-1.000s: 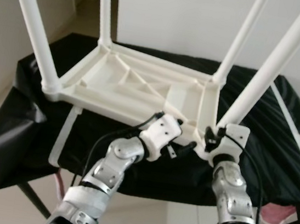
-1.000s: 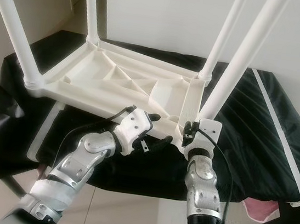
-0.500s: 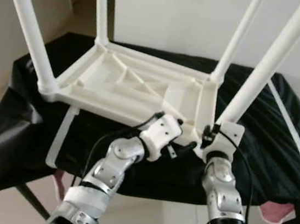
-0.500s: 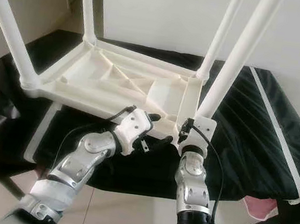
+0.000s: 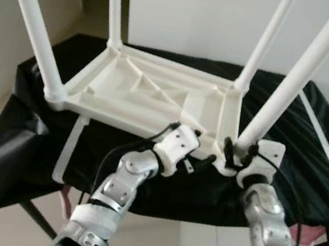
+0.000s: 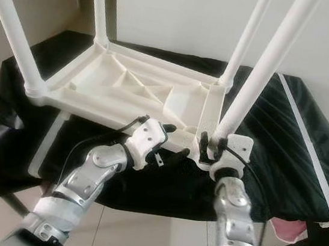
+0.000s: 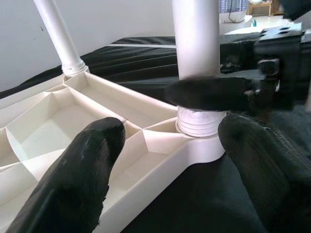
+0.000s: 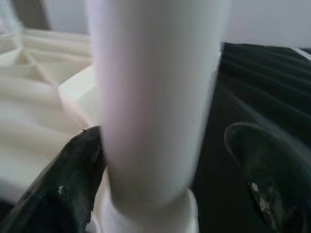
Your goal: Building children table
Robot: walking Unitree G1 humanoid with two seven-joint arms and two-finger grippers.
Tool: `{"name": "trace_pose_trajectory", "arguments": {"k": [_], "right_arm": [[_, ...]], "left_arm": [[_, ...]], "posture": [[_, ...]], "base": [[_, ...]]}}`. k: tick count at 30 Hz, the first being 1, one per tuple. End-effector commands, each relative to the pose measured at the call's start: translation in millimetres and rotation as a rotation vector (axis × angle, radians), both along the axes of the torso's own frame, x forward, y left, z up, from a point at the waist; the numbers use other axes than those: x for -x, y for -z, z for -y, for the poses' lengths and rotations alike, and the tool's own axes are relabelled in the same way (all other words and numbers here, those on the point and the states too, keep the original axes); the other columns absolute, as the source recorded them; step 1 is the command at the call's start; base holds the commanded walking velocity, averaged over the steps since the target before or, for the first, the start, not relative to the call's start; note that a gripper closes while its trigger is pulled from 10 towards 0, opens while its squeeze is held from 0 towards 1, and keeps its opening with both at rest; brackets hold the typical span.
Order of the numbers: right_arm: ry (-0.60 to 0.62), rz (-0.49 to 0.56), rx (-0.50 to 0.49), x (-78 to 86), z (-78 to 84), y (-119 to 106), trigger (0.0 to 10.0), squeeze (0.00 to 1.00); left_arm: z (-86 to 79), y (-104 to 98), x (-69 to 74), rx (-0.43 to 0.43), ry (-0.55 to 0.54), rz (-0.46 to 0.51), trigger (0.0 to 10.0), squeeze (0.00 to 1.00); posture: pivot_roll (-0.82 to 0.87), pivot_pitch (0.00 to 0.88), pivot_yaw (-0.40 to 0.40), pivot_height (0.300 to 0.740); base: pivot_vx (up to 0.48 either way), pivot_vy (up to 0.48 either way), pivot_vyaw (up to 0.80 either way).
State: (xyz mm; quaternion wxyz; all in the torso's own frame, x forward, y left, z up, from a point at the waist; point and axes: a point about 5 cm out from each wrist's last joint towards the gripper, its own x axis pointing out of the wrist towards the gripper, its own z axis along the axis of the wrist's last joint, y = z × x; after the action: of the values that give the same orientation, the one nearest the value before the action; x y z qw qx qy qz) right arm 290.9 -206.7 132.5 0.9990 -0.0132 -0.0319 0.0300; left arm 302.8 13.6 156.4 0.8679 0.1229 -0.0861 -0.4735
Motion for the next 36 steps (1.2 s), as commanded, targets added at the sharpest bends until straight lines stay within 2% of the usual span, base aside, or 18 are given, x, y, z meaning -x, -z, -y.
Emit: {"name": "trace_pose_trajectory", "arguments": {"k": [1, 7, 17, 18, 19, 20, 28, 32, 33, 36], "right_arm": [[-0.093, -0.011, 0.02, 3.2, 4.4, 3.9, 10.0, 0.0], [-0.315, -0.06, 0.095, 0.1, 2.7, 5.0, 10.0, 0.0], [-0.41, -0.085, 0.157, -16.1, 2.1, 4.1, 10.0, 0.0], [-0.42, -0.085, 0.161, -18.6, 2.6, 3.9, 3.7, 0.0], [-0.421, -0.086, 0.164, -19.2, 3.2, 4.3, 0.5, 0.0], [-0.423, -0.089, 0.167, -19.2, 4.2, 5.3, 0.0, 0.0], [-0.442, -0.105, 0.16, -15.3, 6.7, 9.8, 0.0, 0.0], [-0.427, -0.1, 0.1, -14.8, 7.3, 8.5, 0.0, 0.0], [-0.403, -0.096, 0.083, -14.9, 7.6, 7.9, 10.0, 0.0], [-0.353, -0.105, 0.063, -14.9, 8.1, 8.0, 10.0, 0.0]], "left_arm": [[-1.3, -0.1, -3.5, 0.009, -0.071, 0.014, 10.0, 0.0], [-0.4, -1.5, -4.0, 0.007, -0.066, 0.017, 10.0, 0.0], [-0.7, -2.2, -3.6, 0.004, -0.064, 0.022, 10.0, 0.0], [-0.9, -3.0, -3.7, 0.004, -0.066, 0.024, 10.0, 0.0], [-1.3, -3.3, -3.8, 0.005, -0.068, 0.025, 10.0, 0.0], [-2.1, -3.4, -4.0, 0.004, -0.073, 0.025, 10.0, 0.0], [-3.2, -2.9, -3.2, 0.002, -0.073, 0.026, 10.0, 0.0], [-3.0, -4.1, -4.0, 0.003, -0.07, 0.027, 10.0, 0.0], [-2.4, -4.3, -4.1, 0.003, -0.067, 0.027, 10.0, 0.0], [-1.5, -4.2, -3.8, 0.002, -0.062, 0.027, 10.0, 0.0]], "posture": [[-0.06, 0.0, -0.056, 0.74], [-0.05, 0.0, -0.053, 0.74], [-0.03, 0.0, -0.053, 0.74], [-0.03, 0.0, -0.056, 0.74], [-0.03, 0.0, -0.056, 0.74], [-0.03, 0.0, -0.057, 0.74], [-0.02, 0.0, -0.052, 0.74], [-0.03, 0.0, -0.047, 0.74], [-0.03, 0.0, -0.042, 0.74], [-0.04, 0.0, -0.04, 0.74]], "base": [[0.0, 0.0, 0.0], [0.0, 0.0, 0.0], [0.0, 0.0, 0.0], [0.0, 0.0, 0.0], [0.0, 0.0, 0.0], [0.0, 0.0, 0.0], [0.0, 0.0, 0.0], [0.0, 0.0, 0.0], [0.0, 0.0, 0.0], [0.0, 0.0, 0.0]]}}
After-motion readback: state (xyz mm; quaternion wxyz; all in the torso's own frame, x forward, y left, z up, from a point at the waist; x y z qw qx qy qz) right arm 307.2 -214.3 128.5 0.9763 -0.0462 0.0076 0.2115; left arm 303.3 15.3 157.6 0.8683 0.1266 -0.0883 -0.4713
